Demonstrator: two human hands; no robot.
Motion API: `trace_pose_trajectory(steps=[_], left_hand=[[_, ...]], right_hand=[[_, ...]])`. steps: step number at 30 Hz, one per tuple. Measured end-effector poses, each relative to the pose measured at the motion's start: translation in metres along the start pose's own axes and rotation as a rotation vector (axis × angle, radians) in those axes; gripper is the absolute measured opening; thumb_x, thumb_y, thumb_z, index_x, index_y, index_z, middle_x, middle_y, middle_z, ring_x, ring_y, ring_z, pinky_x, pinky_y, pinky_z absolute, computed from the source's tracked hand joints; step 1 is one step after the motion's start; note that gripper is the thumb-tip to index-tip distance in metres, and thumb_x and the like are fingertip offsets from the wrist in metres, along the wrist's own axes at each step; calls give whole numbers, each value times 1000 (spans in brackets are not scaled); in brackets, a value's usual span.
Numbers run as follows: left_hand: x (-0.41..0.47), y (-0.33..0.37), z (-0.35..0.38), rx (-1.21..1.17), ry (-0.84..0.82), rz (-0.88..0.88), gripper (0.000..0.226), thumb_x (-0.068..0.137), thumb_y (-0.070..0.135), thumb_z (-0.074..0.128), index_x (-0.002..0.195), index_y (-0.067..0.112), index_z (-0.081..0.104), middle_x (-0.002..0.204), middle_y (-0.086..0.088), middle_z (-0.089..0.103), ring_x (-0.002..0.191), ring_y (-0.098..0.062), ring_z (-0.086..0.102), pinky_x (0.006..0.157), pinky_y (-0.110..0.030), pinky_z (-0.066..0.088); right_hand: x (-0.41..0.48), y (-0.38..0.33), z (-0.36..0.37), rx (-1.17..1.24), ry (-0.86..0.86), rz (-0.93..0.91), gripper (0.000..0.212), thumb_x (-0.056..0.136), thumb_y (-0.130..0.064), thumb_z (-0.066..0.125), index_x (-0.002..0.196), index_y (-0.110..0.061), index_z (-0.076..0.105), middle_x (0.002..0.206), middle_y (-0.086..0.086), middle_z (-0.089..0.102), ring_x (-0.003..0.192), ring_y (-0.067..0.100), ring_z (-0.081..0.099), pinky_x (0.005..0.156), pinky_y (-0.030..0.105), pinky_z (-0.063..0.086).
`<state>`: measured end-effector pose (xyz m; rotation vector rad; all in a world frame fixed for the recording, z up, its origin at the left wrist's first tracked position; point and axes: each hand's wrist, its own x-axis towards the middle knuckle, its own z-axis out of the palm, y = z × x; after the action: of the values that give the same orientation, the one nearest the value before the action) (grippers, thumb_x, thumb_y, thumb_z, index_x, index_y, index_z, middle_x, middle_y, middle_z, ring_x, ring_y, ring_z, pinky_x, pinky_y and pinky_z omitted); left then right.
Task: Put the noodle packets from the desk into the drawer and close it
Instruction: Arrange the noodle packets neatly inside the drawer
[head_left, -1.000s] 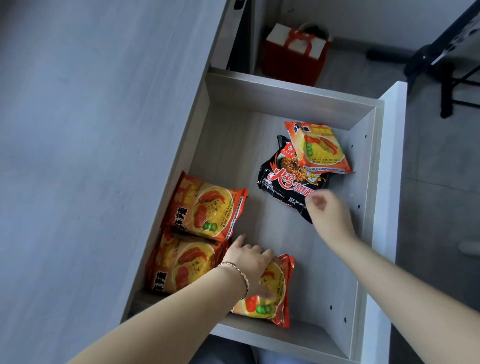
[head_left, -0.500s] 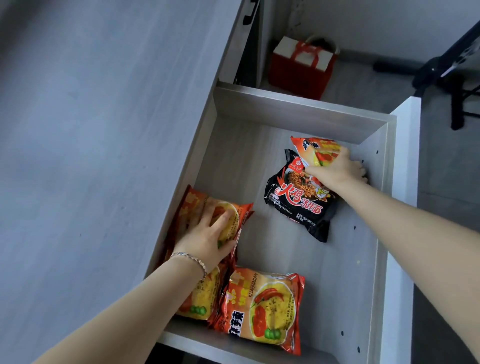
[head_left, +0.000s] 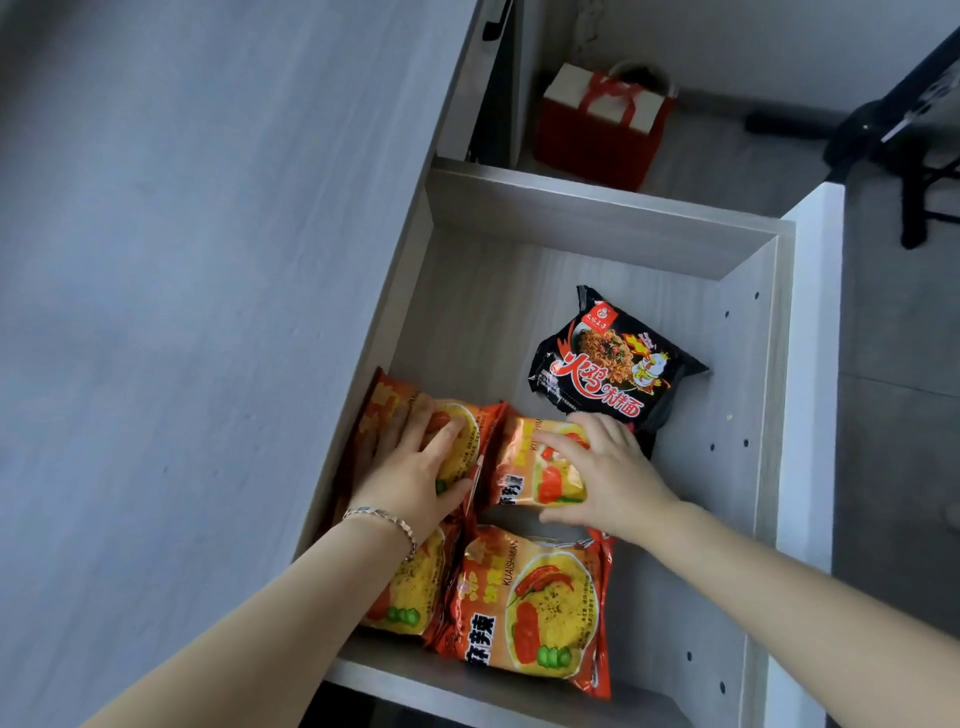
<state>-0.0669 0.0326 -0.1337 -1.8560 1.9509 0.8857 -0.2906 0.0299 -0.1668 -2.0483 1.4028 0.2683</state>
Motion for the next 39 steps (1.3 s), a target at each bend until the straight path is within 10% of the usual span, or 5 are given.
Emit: trace_pose_trajectory(steps=[5, 16, 20, 27, 39], left_hand=[[-1, -1, 1, 2, 2, 0, 67, 91, 51, 46, 147, 41, 11, 159, 10, -7, 146, -20, -5, 118, -41, 21], [2, 23, -35, 283, 315, 242, 34, 86, 26, 41, 95, 14, 72, 117, -11, 63, 104, -31, 63, 90, -44, 49], [22, 9, -72, 389, 694, 308, 29, 70, 12, 64, 98, 11, 72, 125, -14, 63, 120, -31, 57, 108, -48, 33], [46, -21, -103, 81, 563, -94, 67, 91, 34, 44, 150, 21, 13, 160, -5, 4, 147, -21, -3, 119, -42, -4], [47, -22, -99, -29, 646, -63, 69, 80, 40, 43, 144, 21, 32, 157, -3, 23, 146, -20, 14, 118, -40, 0]], right_hand=[[4, -15, 23, 31, 79, -42, 76, 84, -68, 6, 140, -28, 38, 146, 10, 40, 137, 27, 27, 113, 49, 22], [10, 2, -11, 56, -5, -190, 45, 89, -38, 54, 131, -21, 52, 141, 3, 47, 129, 22, 44, 112, 46, 32], [31, 13, -39, 289, 670, 427, 41, 85, -22, 62, 121, -5, 56, 121, 20, 54, 113, 38, 51, 94, 47, 44], [53, 32, -32, 921, 393, 1250, 103, 64, -47, 79, 136, 4, 25, 138, 27, 42, 125, 41, 45, 100, 50, 40], [119, 18, -118, 942, 286, 350, 52, 65, -2, 81, 113, -5, 61, 111, 16, 68, 89, 20, 61, 75, 24, 50]])
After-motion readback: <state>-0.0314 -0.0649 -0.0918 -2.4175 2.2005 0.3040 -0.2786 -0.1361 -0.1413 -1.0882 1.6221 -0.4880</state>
